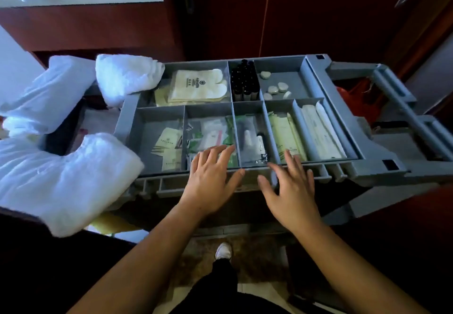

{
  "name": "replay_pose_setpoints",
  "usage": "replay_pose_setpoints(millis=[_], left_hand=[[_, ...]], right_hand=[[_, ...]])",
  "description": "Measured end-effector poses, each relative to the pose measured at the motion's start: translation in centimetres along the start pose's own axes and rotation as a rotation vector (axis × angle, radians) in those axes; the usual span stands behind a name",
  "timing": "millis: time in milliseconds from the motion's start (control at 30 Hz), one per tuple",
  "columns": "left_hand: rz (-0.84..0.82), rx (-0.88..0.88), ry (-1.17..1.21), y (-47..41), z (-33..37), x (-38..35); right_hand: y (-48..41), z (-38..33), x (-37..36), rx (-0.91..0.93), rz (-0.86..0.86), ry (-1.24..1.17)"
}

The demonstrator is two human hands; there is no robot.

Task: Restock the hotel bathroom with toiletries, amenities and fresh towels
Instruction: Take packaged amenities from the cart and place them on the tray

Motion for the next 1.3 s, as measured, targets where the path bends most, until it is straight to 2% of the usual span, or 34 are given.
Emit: replay_pose_setpoints(millis=[267,567,767,933,1300], left_hand=[[-0.077,-0.172,-0.056,-12.5,-1.3,-1.5],[-0.230,-0.290,-0.158,-22.1,-1.2,-5.9],[-0.300,-0.334,-0.278,-24.3,-0.7,-8.1],[-0.288,-0.353,-0.321,-24.9,-0.9,-8.7],[-0.237,-0.306,-0.055,-25.9,-2.0,-8.2]], right_hand=[[-7.9,0.9,-2.2,-0.137,-0.016,0.045],[-11.2,2.2,-4.7,-0.300,-0.250,0.206],[-12.4,2.7,-5.3,-0.339,-0.279,0.212],[-12.9,2.5,-5.8,-0.349,-0.293,0.226],[-13.4,2.3,-5.2,-0.350,-0.189,0.165]])
Point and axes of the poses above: each hand's wrist, its own y-axis away from the middle knuckle, its own x-axis out of the back of the hand, z = x × y, the point moved 10 cm from there along -y, towards the middle knuckle, and after that the axes turned 3 degrees about z, right-handed, at the moved point
